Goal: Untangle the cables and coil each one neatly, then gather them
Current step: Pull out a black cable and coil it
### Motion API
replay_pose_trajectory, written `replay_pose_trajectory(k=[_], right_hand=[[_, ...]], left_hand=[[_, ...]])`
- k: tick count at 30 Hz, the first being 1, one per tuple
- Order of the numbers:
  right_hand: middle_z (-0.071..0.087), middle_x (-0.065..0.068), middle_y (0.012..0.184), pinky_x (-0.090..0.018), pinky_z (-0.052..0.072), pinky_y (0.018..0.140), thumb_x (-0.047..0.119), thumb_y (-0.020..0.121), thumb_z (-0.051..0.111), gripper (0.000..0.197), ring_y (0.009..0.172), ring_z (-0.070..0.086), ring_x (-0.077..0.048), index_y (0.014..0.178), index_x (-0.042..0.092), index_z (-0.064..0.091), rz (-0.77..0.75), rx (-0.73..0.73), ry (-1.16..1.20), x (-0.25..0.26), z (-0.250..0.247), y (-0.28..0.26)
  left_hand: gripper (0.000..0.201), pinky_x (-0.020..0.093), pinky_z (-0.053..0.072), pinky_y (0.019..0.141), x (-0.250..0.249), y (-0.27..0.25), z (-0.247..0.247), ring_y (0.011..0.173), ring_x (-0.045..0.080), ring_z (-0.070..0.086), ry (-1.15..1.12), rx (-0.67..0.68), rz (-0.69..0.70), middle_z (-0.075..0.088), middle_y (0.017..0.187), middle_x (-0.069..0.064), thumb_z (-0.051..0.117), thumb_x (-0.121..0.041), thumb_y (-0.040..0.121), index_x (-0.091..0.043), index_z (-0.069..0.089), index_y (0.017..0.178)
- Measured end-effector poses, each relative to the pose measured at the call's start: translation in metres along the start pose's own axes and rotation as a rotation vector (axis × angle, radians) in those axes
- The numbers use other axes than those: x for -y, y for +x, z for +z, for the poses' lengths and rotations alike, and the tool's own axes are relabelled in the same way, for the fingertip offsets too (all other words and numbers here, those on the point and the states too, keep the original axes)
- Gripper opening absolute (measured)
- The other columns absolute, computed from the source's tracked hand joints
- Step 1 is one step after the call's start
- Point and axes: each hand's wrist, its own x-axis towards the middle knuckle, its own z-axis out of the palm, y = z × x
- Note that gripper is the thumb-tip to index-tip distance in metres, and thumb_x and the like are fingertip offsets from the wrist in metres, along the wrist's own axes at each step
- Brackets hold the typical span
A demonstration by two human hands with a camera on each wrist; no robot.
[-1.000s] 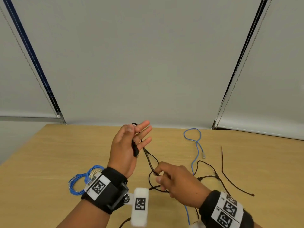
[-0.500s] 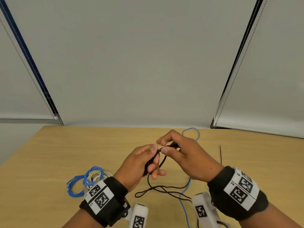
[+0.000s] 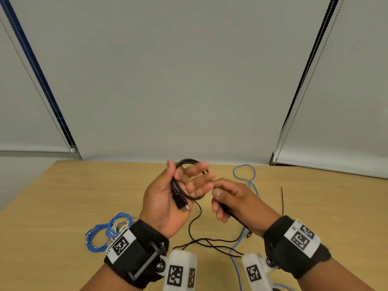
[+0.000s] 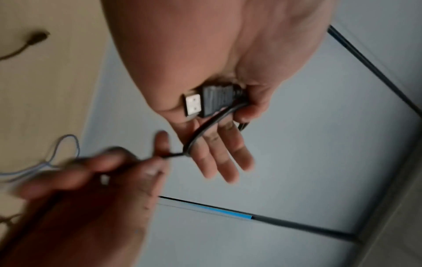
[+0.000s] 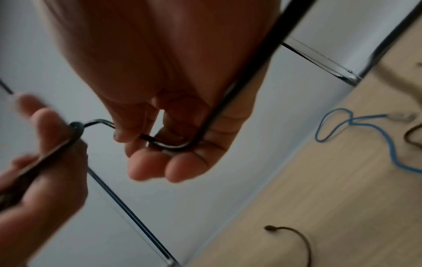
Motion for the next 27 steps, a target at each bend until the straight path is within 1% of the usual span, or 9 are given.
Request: replay_pose_trajectory(k=[3,6,11,16,18,21,23,25,27], right_hand=[[0.064,0.003,0.069,-0.031,0.052,0.061,0.029,0.106,0.048,0.027,0.06,0.063,-0.015,0.122,0.039,0.066,0.094,0.069,-0.261,-0.012,0.005,-0.005],[0.061,0.008,0.064,-0.022,0.052,0.061,0.035,0.103,0.05,0.029,0.058,0.059,-0.007,0.127,0.049,0.06,0.106,0.097,-0.394,-0.014,0.005,-0.01],[0.062,0.027,0.072,-0.022,0.048,0.063,0.031,0.102,0.054,0.019,0.064,0.057,0.0,0.114,0.031,0.069,-0.049,0.045,-0.612,0.007,0.005,-0.006],[0.071,0.008,0.089,-0.036,0.052,0.079,0.026,0.101,0.058,0.016,0.083,0.064,-0.011,0.105,0.023,0.073,-0.244,0.0,-0.737,0.04,0.002,0.002],[0.073,0.009,0.091,-0.032,0.052,0.081,0.025,0.099,0.062,0.015,0.087,0.066,-0.008,0.103,0.025,0.076,-0.279,-0.064,-0.74,0.049,-0.004,0.005],[0.068,0.011,0.09,-0.034,0.052,0.081,0.026,0.095,0.067,0.01,0.088,0.064,-0.007,0.097,0.028,0.077,-0.282,-0.163,-0.687,0.054,-0.012,0.006],[0.067,0.012,0.095,-0.03,0.055,0.081,0.024,0.094,0.069,0.009,0.09,0.065,-0.004,0.1,0.025,0.075,-0.272,-0.187,-0.572,0.052,-0.015,0.006],[0.07,0.013,0.092,-0.012,0.051,0.064,0.016,0.098,0.064,0.014,0.075,0.066,0.005,0.108,0.017,0.073,-0.262,-0.11,-0.397,0.052,-0.015,0.006],[0.069,0.011,0.081,-0.004,0.043,0.051,0.01,0.101,0.058,0.015,0.057,0.06,0.007,0.11,0.006,0.069,-0.249,-0.028,-0.257,0.051,-0.015,0.006]], left_hand=[[0.044,0.051,0.051,0.103,-0.013,0.011,0.001,0.125,0.039,0.062,-0.066,-0.095,0.132,0.065,0.134,0.022,0.039,-0.044,0.104,-0.016,0.056,0.074],[0.037,0.053,0.041,0.112,-0.029,0.022,-0.011,0.128,0.036,0.06,0.007,-0.248,0.261,0.063,0.138,0.019,0.038,-0.04,0.105,-0.015,0.051,0.081],[0.02,0.049,0.042,0.113,-0.022,0.029,-0.031,0.124,0.015,0.064,0.626,-0.448,0.31,0.07,0.131,-0.002,0.045,-0.03,0.104,-0.018,0.058,0.094],[0.023,0.036,0.047,0.1,0.005,0.022,-0.031,0.109,-0.006,0.063,1.179,-0.241,0.128,0.073,0.114,-0.023,0.045,-0.038,0.102,-0.041,0.065,0.091],[0.029,0.039,0.047,0.089,0.013,0.015,-0.026,0.097,0.007,0.069,1.123,-0.154,0.038,0.077,0.093,-0.011,0.043,-0.04,0.1,-0.029,0.068,0.091],[0.04,0.046,0.049,0.092,0.019,0.005,-0.018,0.086,0.03,0.074,0.881,-0.056,-0.102,0.067,0.066,0.008,0.039,-0.04,0.102,-0.011,0.062,0.088],[0.038,0.054,0.05,0.101,0.018,0.003,-0.014,0.064,0.029,0.066,0.797,-0.024,-0.145,0.052,0.055,0.004,0.04,-0.038,0.103,-0.014,0.061,0.083],[0.036,0.053,0.051,0.104,0.014,0.002,-0.009,0.051,0.023,0.05,0.697,0.006,-0.164,0.042,0.053,0.001,0.043,-0.036,0.104,-0.014,0.06,0.082],[0.035,0.052,0.054,0.097,0.011,0.001,-0.004,0.046,0.017,0.04,0.587,0.044,-0.176,0.037,0.055,0.0,0.044,-0.036,0.105,-0.013,0.059,0.083]])
